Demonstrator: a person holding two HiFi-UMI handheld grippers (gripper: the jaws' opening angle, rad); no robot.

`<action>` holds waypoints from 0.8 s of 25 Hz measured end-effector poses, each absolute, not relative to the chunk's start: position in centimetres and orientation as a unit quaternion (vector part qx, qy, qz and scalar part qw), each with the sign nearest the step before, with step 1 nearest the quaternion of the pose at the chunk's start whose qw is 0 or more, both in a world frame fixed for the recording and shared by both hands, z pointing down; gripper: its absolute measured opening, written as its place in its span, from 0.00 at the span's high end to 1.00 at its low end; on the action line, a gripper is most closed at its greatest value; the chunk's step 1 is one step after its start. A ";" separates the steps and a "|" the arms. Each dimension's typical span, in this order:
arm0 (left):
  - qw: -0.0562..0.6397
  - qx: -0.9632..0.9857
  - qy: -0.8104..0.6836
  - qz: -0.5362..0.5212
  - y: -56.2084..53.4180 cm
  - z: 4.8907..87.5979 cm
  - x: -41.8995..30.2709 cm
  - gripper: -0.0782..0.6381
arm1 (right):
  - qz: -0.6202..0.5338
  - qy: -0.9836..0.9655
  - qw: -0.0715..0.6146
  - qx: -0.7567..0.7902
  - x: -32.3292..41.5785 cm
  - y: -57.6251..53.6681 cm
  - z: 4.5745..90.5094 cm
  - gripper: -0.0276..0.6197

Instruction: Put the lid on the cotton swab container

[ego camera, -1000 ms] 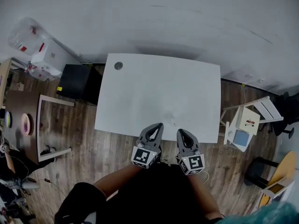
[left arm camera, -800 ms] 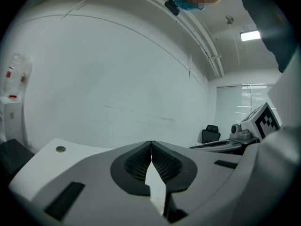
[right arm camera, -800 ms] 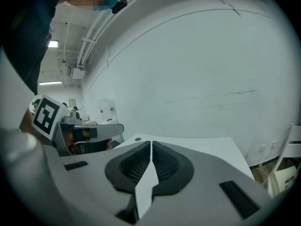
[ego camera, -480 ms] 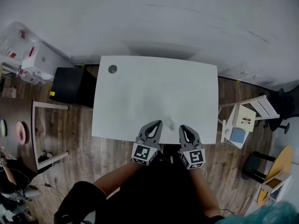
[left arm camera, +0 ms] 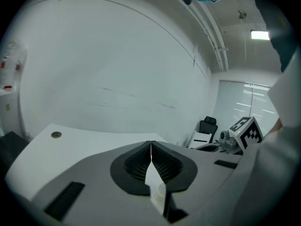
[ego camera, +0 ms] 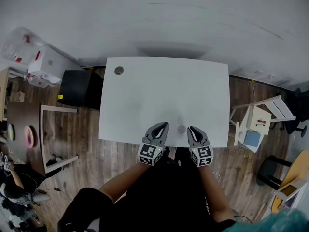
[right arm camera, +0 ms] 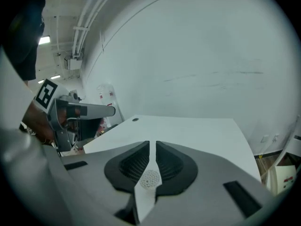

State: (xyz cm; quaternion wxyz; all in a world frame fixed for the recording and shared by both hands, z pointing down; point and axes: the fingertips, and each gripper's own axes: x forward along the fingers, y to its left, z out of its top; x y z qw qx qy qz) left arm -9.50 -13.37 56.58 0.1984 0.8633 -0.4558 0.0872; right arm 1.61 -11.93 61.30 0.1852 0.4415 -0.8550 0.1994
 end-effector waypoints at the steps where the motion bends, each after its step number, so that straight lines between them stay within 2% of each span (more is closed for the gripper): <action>1: 0.198 0.864 -0.454 0.093 -13.3 56.9 -9.3 0.87 | 0.195 -0.857 0.191 0.436 1.8 -11.8 61.8 0.90; 3: 0.196 0.865 -0.449 0.108 -12.9 57.6 -9.1 0.87 | 0.184 -0.866 0.195 0.421 1.8 -11.5 62.4 0.87; 5: 0.191 0.867 -0.443 0.125 -12.5 58.5 -9.2 0.87 | 0.182 -0.875 0.193 0.404 1.6 -11.1 63.1 0.71; 10: 0.197 0.862 -0.438 0.163 -11.7 61.5 -9.5 0.87 | 0.172 -0.890 0.227 0.355 1.1 -10.1 66.6 0.59; 20: 0.230 0.848 -0.438 0.190 -11.2 64.7 -9.8 0.87 | 0.139 -0.890 0.324 0.291 0.6 -8.6 73.3 0.55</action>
